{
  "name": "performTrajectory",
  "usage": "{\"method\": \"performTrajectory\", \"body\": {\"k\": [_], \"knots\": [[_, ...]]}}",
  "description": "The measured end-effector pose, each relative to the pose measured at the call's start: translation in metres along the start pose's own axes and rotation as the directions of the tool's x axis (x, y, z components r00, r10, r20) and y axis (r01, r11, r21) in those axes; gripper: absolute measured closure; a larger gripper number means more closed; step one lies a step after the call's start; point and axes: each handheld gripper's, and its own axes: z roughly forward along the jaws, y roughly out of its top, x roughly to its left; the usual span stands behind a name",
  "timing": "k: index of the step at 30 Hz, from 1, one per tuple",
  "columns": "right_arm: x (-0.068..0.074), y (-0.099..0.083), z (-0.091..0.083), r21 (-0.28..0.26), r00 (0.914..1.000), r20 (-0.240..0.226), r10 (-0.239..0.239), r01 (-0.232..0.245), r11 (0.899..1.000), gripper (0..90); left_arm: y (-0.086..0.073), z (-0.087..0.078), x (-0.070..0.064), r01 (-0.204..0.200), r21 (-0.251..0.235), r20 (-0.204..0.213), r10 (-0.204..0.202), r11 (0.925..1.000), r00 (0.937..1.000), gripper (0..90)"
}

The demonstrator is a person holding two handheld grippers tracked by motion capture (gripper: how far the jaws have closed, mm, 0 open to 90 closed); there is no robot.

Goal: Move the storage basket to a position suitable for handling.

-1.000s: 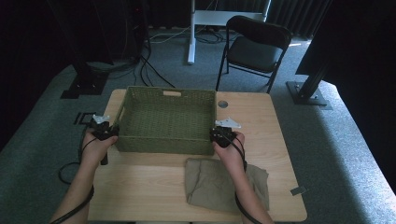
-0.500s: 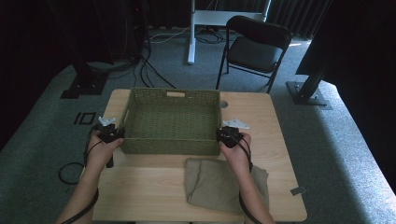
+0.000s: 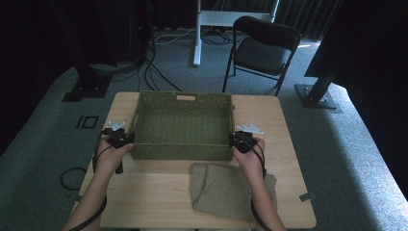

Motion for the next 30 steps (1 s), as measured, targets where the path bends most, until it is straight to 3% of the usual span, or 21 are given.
{"method": "performTrajectory", "body": {"k": [30], "knots": [[-0.052, -0.006, -0.017, 0.021, 0.998, 0.053, 0.035, -0.036, 0.999, 76.4, 0.007, 0.014, -0.051, -0.027, 0.005, 0.045, 0.027, 0.9996, 0.9987, 82.8]]}}
